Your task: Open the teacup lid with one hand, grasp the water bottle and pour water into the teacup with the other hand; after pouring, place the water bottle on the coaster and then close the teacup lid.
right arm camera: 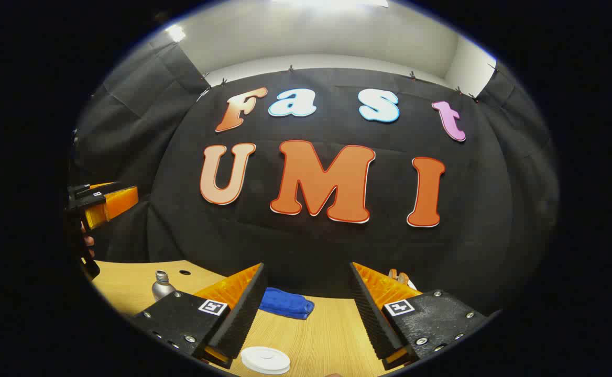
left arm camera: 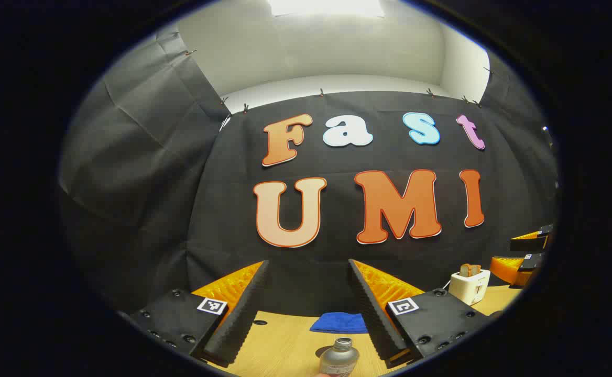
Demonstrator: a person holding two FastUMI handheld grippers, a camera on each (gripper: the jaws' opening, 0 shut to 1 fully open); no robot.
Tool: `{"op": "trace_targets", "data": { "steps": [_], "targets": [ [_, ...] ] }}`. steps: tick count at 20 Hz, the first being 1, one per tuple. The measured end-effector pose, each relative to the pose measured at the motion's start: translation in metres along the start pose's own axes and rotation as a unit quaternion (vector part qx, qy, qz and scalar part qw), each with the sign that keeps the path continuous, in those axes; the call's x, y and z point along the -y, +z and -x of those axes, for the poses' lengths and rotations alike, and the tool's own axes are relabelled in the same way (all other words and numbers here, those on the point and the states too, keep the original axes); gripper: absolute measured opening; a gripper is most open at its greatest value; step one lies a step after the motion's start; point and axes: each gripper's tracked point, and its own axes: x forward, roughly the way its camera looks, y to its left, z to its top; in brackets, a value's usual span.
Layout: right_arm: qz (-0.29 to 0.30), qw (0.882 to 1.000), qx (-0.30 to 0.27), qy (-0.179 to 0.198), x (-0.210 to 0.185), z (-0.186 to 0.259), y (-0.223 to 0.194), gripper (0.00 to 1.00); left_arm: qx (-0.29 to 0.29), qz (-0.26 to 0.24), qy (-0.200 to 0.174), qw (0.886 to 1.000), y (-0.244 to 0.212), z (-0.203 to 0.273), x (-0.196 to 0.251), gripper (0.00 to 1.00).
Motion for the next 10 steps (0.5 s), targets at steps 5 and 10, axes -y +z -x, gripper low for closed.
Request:
{"op": "trace_targets", "data": {
  "steps": [5, 10],
  "targets": [
    [-0.017, 1.000, 0.022, -0.014, 0.011, -0.004, 0.013, 0.93, 0.000, 0.028, -0.053, 0.998, -0.001, 0.000, 0.022, 0.97],
    [-0.014, 1.000, 0.014, -0.012, 0.011, 0.000, 0.012, 0.93, -0.009, 0.034, -0.042, 0.998, -0.007, 0.002, 0.007, 0.98]
  ]
}}
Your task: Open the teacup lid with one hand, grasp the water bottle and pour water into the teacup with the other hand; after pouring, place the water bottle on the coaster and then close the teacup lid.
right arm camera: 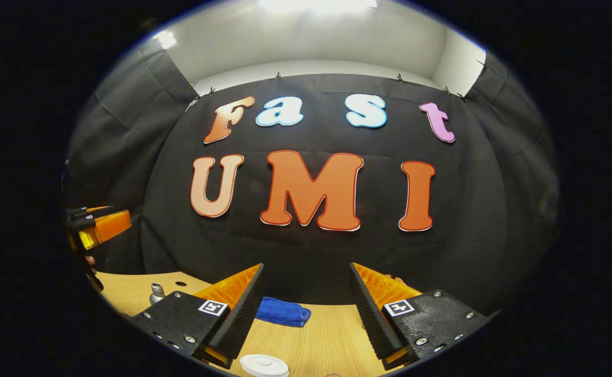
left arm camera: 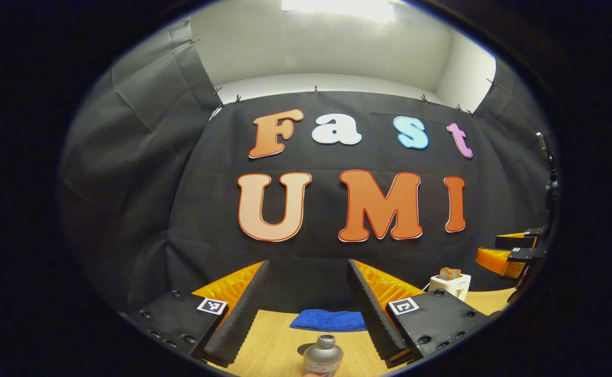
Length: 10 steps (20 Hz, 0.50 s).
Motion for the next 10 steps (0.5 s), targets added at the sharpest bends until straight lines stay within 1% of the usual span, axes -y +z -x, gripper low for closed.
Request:
{"op": "trace_targets", "data": {
  "steps": [6, 10],
  "targets": [
    [0.005, 1.000, -0.013, 0.003, -0.008, 0.001, -0.013, 0.93, -0.029, -0.001, 0.003, 1.000, -0.020, -0.001, -0.004, 0.98],
    [0.010, 1.000, -0.023, 0.007, -0.011, 0.000, -0.023, 0.93, -0.045, -0.001, 0.007, 0.999, -0.032, 0.000, -0.011, 0.94]
  ]
}}
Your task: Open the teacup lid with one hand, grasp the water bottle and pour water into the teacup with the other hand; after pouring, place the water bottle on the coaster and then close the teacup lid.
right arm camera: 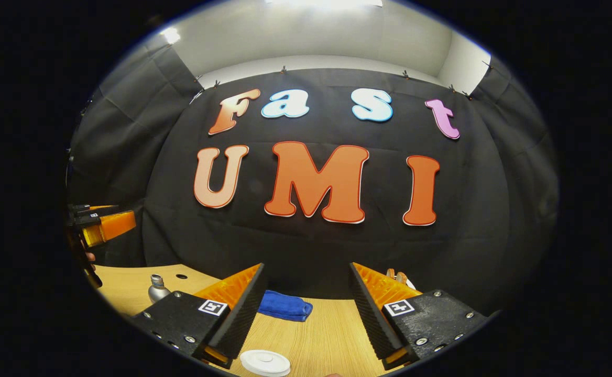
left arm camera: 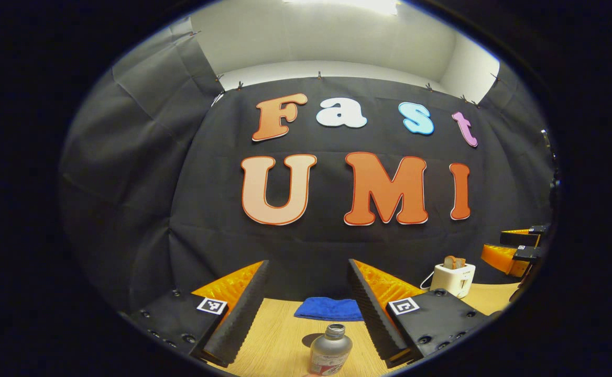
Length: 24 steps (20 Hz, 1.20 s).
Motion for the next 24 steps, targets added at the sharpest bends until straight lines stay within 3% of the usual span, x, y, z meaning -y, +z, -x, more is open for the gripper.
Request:
{"op": "trace_targets", "data": {
  "steps": [11, 24],
  "targets": [
    [-0.013, 0.999, -0.044, 0.007, -0.001, 0.010, -0.045, 0.93, -0.066, -0.009, -0.035, 0.997, -0.052, 0.019, 0.014, 0.96],
    [-0.032, 0.993, -0.106, 0.034, -0.011, 0.017, -0.109, 0.93, -0.152, -0.037, -0.060, 0.986, -0.134, 0.034, 0.030, 0.99]
  ]
}}
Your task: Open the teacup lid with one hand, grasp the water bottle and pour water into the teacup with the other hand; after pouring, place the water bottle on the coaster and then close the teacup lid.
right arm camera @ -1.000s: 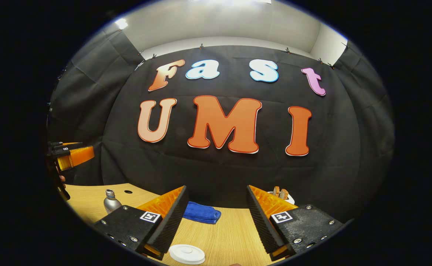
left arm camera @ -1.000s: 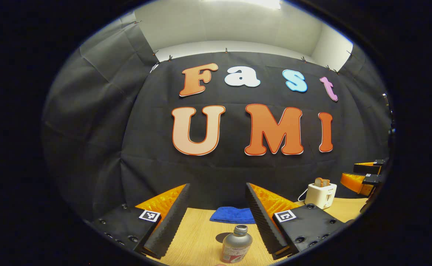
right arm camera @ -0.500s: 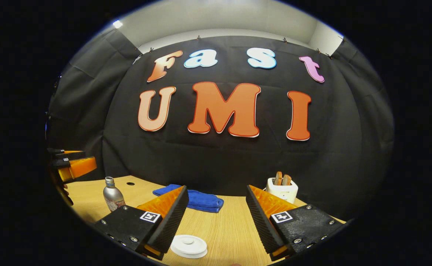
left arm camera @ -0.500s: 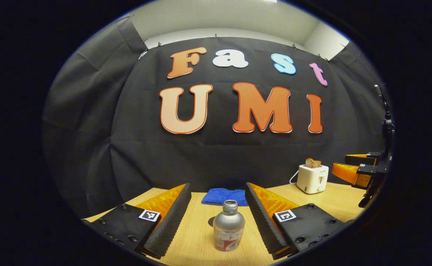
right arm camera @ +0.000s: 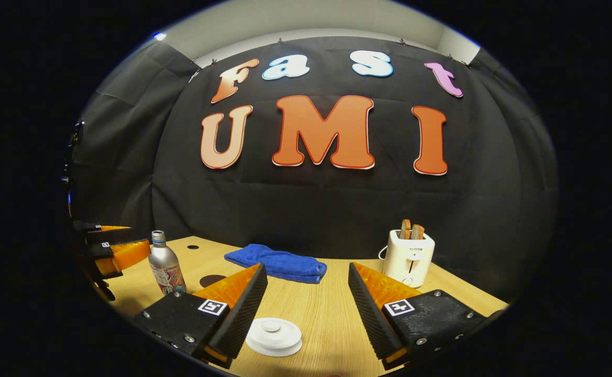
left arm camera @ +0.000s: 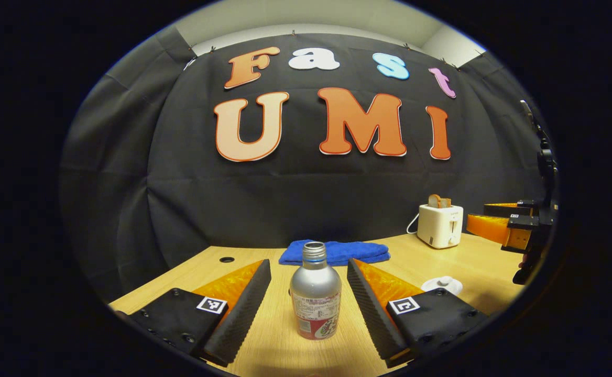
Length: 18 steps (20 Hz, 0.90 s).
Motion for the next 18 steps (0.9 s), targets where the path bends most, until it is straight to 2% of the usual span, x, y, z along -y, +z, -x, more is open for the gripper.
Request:
{"op": "trace_targets", "data": {
  "steps": [1, 9, 18],
  "targets": [
    [0.000, 1.000, -0.005, 0.001, 0.000, -0.001, -0.004, 0.93, -0.007, -0.001, -0.001, 1.000, -0.005, -0.001, 0.001, 0.94],
    [0.014, 0.998, -0.062, 0.029, -0.015, -0.008, -0.050, 0.94, -0.051, -0.003, -0.006, 0.999, -0.041, -0.012, 0.006, 0.96],
    [0.031, 0.990, -0.120, 0.062, -0.037, -0.012, -0.094, 0.89, -0.075, -0.003, -0.010, 0.997, -0.061, -0.017, 0.009, 0.97]
  ]
}}
